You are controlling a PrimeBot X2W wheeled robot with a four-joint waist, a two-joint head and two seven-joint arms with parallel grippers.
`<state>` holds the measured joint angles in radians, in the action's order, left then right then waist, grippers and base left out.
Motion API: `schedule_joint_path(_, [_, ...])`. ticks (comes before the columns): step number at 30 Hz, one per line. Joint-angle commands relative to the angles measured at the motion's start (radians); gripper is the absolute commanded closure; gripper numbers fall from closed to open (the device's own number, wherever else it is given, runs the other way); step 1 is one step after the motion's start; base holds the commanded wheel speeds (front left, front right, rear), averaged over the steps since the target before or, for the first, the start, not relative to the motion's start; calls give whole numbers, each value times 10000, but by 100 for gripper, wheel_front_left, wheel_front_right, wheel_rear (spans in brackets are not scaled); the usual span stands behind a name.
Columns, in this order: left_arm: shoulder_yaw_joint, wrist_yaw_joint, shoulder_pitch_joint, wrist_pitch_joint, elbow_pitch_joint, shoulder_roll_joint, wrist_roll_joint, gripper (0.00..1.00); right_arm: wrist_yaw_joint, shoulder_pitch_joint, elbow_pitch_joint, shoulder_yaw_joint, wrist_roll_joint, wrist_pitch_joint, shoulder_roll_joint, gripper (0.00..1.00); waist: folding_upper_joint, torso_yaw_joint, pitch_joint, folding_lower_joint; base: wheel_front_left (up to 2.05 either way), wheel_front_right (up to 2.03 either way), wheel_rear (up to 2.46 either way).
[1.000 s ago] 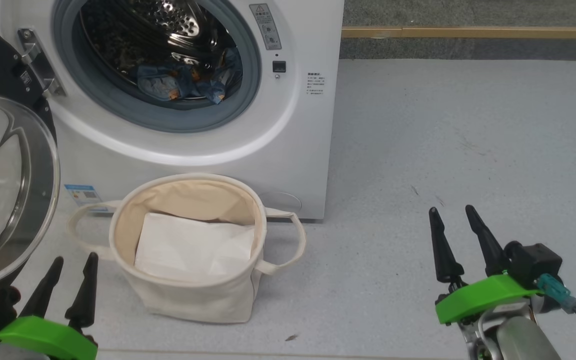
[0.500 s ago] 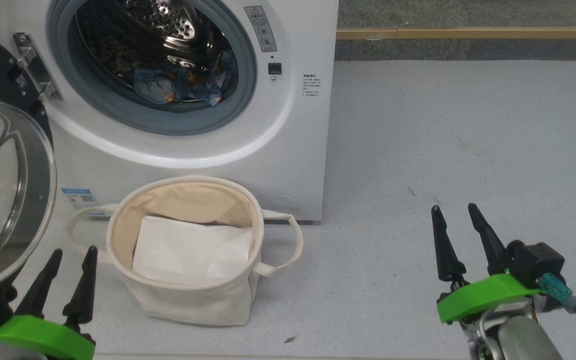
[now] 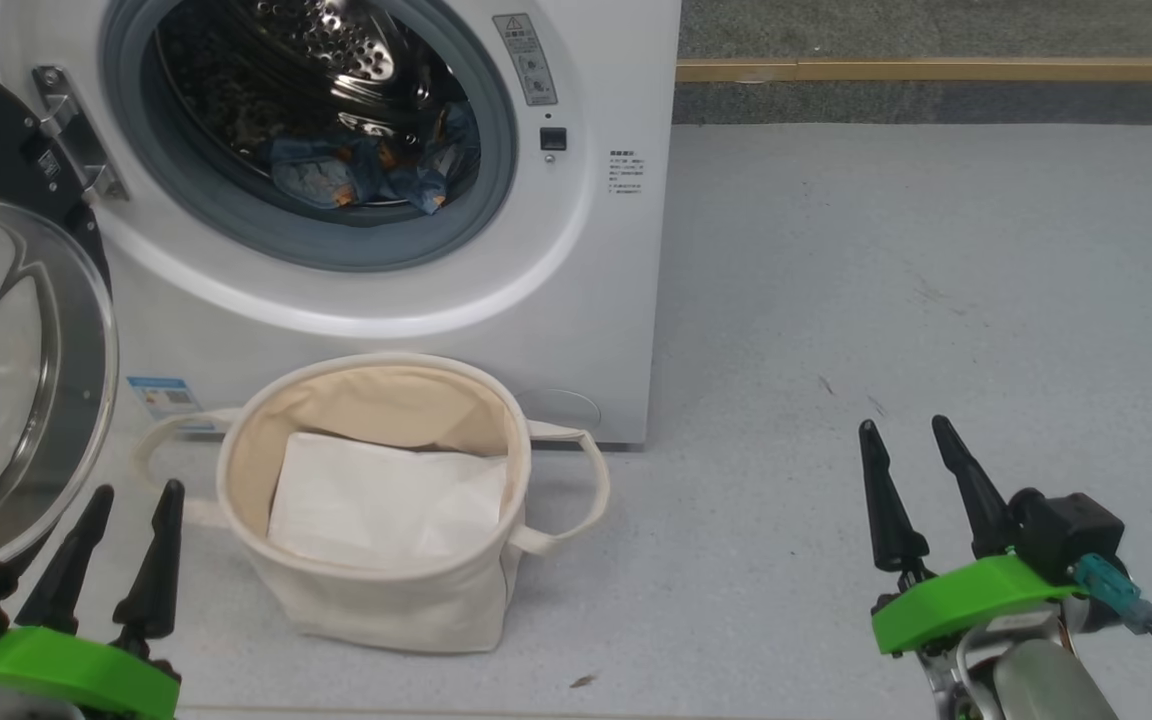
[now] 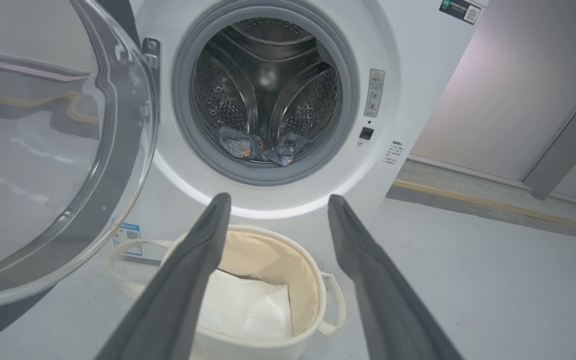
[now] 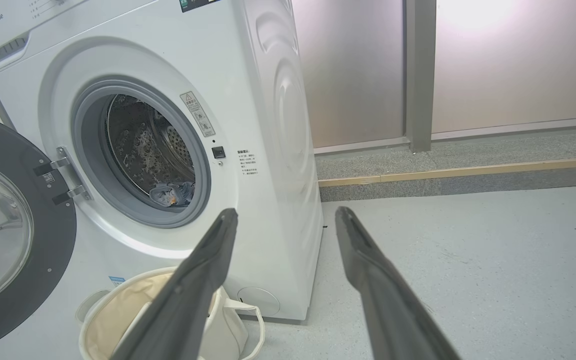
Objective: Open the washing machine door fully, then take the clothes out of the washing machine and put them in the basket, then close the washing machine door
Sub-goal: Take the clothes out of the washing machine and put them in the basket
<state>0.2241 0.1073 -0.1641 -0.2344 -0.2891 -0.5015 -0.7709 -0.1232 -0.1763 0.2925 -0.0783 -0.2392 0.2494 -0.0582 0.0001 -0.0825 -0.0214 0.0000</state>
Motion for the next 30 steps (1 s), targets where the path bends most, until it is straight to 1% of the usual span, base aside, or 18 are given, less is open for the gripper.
schedule_joint_path(1, [-523,52,-418,-132,314,-496,-69,0,-75,-183,-310,-214,21,124,71,0,-1,20,14,0,82,-132,49])
schedule_joint_path(10, [-330,69,-508,-30,332,-488,-72,0,-75,-196,-243,-235,10,124,74,0,-1,59,129,0,142,-192,49])
schedule_joint_path(14, [23,101,-623,100,353,-389,28,0,-75,-254,-223,-270,26,124,75,0,-1,76,196,0,199,-219,20])
schedule_joint_path(18, [168,119,-724,110,356,-283,0,0,-75,-299,-224,-286,35,124,75,0,-1,84,242,0,223,-188,-35])
schedule_joint_path(24, [291,73,-857,25,264,-191,116,0,-75,-335,-204,-314,75,124,76,0,-1,91,332,0,212,-166,-46])
schedule_joint_path(30, [401,13,-987,8,24,-20,148,0,-75,-343,-216,-301,101,124,77,0,-1,118,422,0,113,-113,0])
